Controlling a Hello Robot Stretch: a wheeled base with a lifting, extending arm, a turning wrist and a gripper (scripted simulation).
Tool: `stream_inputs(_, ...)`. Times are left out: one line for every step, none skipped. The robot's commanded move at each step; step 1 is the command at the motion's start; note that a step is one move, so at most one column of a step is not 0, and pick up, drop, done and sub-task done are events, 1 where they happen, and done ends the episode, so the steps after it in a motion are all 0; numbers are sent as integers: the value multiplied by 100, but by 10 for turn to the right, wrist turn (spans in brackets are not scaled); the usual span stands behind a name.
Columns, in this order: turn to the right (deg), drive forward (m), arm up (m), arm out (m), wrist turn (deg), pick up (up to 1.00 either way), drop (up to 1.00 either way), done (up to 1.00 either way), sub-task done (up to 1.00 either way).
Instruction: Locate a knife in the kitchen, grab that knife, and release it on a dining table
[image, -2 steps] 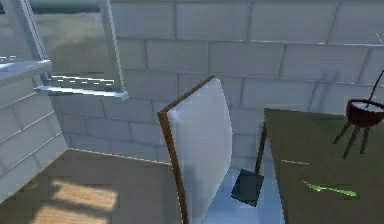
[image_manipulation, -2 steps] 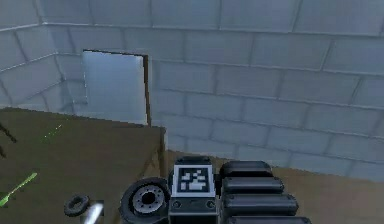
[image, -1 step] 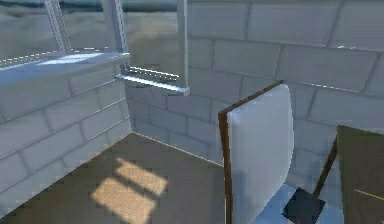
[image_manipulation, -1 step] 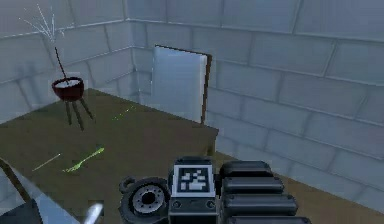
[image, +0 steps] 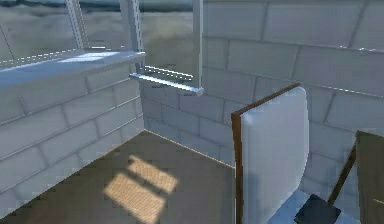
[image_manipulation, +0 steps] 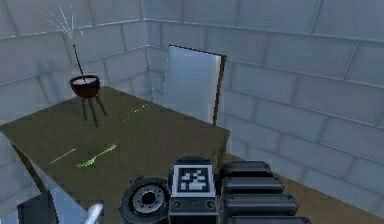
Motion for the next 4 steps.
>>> stream_inputs(0,0,0,48,0,0,0,0,0)
stream_inputs(0,0,0,0,390,0,0,0,0)
stream_inputs(0,0,-4,0,0,0,0,0,0)
stream_inputs(0,0,-32,0,0,0,0,0,0)
